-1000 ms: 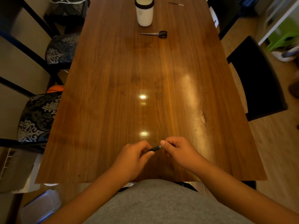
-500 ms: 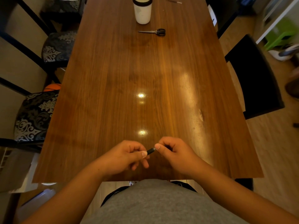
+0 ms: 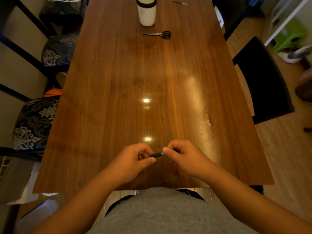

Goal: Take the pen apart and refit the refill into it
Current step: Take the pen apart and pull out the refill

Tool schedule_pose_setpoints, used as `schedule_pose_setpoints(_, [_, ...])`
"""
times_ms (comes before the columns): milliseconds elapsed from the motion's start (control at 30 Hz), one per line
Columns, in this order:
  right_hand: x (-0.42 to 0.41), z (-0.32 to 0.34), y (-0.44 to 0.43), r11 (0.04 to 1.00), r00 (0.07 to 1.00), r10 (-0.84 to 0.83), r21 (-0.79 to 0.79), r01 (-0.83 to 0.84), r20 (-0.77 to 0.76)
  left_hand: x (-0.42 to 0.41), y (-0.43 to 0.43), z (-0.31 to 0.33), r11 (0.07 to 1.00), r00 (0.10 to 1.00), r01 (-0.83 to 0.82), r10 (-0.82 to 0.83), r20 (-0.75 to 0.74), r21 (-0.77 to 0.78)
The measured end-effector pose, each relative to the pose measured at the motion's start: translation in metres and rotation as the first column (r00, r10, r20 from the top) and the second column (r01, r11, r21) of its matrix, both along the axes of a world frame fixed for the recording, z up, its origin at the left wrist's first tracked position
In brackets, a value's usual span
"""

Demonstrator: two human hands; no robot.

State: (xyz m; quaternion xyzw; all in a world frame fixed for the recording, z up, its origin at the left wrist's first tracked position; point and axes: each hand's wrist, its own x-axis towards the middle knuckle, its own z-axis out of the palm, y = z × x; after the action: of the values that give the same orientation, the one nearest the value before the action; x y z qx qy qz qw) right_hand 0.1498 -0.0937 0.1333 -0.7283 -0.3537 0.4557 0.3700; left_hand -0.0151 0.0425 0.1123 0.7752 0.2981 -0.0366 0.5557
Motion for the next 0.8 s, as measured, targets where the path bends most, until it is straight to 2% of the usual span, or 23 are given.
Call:
schedule_pose_setpoints(300, [0.0,-0.004,-0.002,1.0,1.0,-0.009,0.02,0.01,-0.016,-0.002,-0.005,0.0,0.999,0.999,0.032,-0.032,-0.017,0.041])
schedule_pose_setpoints(633, [0.001,-0.005,-0.003,0.997,0.999,0.03,-0.076,-0.031,-0.023,-0.001,-0.01,0.0,0.998,0.999,0.017,-0.015,-0.047,0.055])
schedule_pose_setpoints(800, [-0.001,-0.005,-0.003,1.0,0.999,0.0,-0.032,-0.002,-0.039,-0.001,-0.011,-0.001,0.999,0.998,0.017,-0.019,-0.062,-0.028])
